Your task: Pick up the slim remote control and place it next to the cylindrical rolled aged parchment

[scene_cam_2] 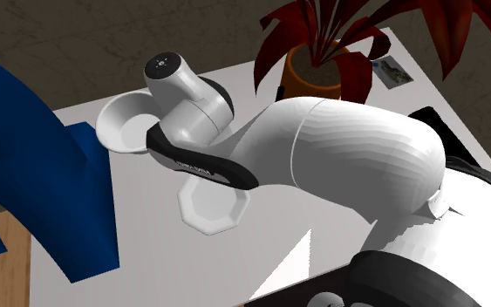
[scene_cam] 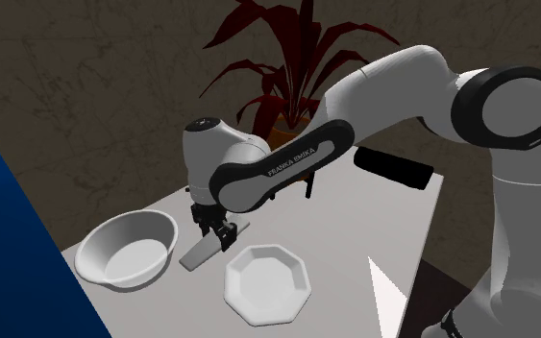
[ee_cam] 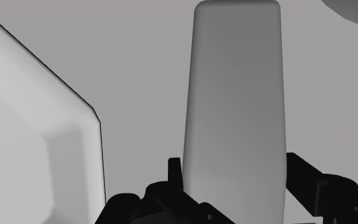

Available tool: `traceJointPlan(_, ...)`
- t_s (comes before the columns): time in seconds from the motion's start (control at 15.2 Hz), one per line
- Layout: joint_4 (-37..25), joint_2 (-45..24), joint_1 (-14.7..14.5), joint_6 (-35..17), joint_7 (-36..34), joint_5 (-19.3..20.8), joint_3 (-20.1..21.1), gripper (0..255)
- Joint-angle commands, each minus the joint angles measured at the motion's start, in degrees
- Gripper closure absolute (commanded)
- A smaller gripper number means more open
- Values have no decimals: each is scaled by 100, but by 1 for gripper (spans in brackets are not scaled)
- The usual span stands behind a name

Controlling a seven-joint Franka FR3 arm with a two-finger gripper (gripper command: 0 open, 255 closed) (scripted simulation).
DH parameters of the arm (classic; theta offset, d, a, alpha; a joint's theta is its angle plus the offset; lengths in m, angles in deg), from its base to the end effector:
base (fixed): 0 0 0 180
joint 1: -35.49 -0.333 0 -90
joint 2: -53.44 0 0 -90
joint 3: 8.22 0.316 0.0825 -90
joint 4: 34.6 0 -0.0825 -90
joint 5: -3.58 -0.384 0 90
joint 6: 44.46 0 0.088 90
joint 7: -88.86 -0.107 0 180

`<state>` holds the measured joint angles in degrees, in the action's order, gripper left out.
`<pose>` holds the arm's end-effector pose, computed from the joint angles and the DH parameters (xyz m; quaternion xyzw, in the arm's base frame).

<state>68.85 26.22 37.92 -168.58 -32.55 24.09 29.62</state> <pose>0.5504 0.3316 0.3276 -0.7802 0.6255 -0.0056 0.0010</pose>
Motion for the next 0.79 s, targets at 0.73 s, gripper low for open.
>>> traceJointPlan(0.73,-225,303,96,470,160,-250,148,255)
